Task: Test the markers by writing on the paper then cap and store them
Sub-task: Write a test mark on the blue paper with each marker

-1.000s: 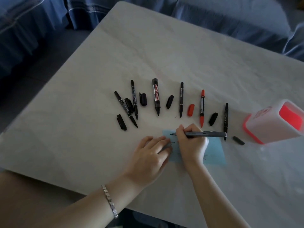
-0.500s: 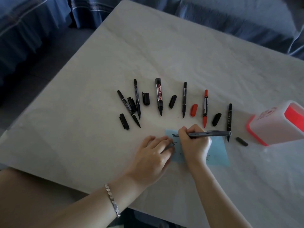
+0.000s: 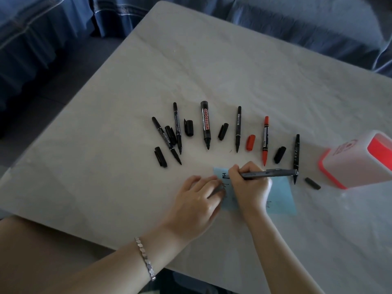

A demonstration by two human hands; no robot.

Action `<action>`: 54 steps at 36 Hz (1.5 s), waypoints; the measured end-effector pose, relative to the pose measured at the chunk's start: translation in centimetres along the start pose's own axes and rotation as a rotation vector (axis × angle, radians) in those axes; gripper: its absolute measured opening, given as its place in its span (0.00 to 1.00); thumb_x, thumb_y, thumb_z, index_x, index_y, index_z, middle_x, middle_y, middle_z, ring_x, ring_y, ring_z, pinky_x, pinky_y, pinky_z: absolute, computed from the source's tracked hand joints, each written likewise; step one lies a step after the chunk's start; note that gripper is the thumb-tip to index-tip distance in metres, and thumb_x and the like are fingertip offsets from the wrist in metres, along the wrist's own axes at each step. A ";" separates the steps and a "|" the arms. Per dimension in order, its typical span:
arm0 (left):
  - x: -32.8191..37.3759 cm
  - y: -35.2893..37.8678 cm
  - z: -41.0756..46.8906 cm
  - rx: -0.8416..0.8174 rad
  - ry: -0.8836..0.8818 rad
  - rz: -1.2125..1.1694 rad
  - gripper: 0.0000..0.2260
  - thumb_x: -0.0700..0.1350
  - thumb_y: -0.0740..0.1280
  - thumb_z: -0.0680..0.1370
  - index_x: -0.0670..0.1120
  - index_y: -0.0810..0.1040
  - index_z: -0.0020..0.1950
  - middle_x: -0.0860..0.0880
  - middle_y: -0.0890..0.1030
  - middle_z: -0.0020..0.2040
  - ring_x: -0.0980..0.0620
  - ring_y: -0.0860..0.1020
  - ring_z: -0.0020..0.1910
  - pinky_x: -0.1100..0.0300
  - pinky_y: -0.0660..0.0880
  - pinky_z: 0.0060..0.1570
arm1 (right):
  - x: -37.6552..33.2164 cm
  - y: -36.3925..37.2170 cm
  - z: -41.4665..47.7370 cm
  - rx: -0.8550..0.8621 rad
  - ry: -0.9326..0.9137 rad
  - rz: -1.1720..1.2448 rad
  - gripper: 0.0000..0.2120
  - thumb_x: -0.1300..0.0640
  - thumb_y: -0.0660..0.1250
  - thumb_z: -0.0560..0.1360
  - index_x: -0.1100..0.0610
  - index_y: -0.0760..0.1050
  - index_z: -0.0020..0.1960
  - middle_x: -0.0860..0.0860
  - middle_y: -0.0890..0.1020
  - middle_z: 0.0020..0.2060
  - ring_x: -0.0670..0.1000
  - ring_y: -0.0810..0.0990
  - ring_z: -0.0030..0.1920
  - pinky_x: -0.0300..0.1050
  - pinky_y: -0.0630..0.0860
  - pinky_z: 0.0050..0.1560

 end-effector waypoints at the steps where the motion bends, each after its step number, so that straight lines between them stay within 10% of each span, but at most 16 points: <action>1: 0.0 0.0 0.0 -0.001 -0.001 -0.001 0.11 0.45 0.62 0.74 0.46 0.84 0.46 0.48 0.84 0.50 0.50 0.81 0.53 0.55 0.68 0.55 | 0.0 0.0 0.0 -0.002 -0.002 0.000 0.17 0.64 0.69 0.68 0.59 0.66 0.25 0.49 0.67 0.19 0.46 0.65 0.23 0.41 0.64 0.27; 19: 0.0 0.0 -0.1 -0.005 0.005 0.005 0.12 0.46 0.61 0.75 0.46 0.84 0.46 0.49 0.84 0.50 0.50 0.81 0.53 0.56 0.67 0.56 | 1.3 -2.2 -0.6 0.166 0.190 0.257 0.15 0.62 0.68 0.71 0.59 0.67 0.28 0.57 0.72 0.24 0.53 0.70 0.28 0.44 0.69 0.32; 24: 0.0 -0.2 -0.1 0.005 0.026 0.015 0.12 0.46 0.61 0.73 0.46 0.84 0.47 0.48 0.83 0.50 0.51 0.80 0.53 0.57 0.67 0.55 | 2.6 -5.3 -1.0 0.214 0.212 0.344 0.12 0.59 0.69 0.72 0.50 0.70 0.34 0.46 0.75 0.21 0.43 0.72 0.23 0.37 0.68 0.25; 35: 0.3 -0.2 -0.2 0.010 0.037 0.037 0.13 0.44 0.60 0.74 0.44 0.84 0.47 0.47 0.83 0.50 0.49 0.82 0.51 0.57 0.69 0.55 | 1.0 -13.5 1.2 -0.048 -0.326 -0.342 0.13 0.73 0.66 0.69 0.64 0.80 0.51 0.51 0.77 0.44 0.39 0.72 0.45 0.19 0.65 0.52; 41: 0.5 -0.4 -0.1 0.016 0.049 0.043 0.12 0.44 0.60 0.74 0.44 0.84 0.47 0.47 0.83 0.50 0.49 0.82 0.50 0.55 0.71 0.54 | 1.5 -15.9 2.4 -0.069 -0.169 -0.079 0.11 0.61 0.65 0.69 0.46 0.77 0.46 0.36 0.80 0.39 0.38 0.79 0.42 0.25 0.72 0.47; 47: 0.5 -0.5 0.0 0.017 0.044 0.051 0.13 0.45 0.60 0.74 0.44 0.84 0.46 0.47 0.83 0.50 0.49 0.82 0.47 0.57 0.70 0.54 | 2.6 -15.4 3.2 -0.106 -0.100 -0.308 0.10 0.68 0.69 0.70 0.58 0.81 0.48 0.48 0.78 0.41 0.42 0.78 0.34 0.20 0.69 0.41; 54: 0.3 -0.7 -0.1 0.068 0.042 0.013 0.13 0.44 0.61 0.74 0.44 0.84 0.47 0.46 0.83 0.50 0.51 0.79 0.49 0.57 0.71 0.53 | 6.2 -16.5 3.1 -0.097 0.117 -0.485 0.10 0.61 0.67 0.73 0.56 0.74 0.54 0.55 0.81 0.48 0.57 0.77 0.44 0.46 0.73 0.46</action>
Point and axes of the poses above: each hand's wrist, its own z-axis towards the middle knuckle, its own y-axis out of the palm, x = y × z, the point moved 9 cm from there along z, towards the middle knuckle
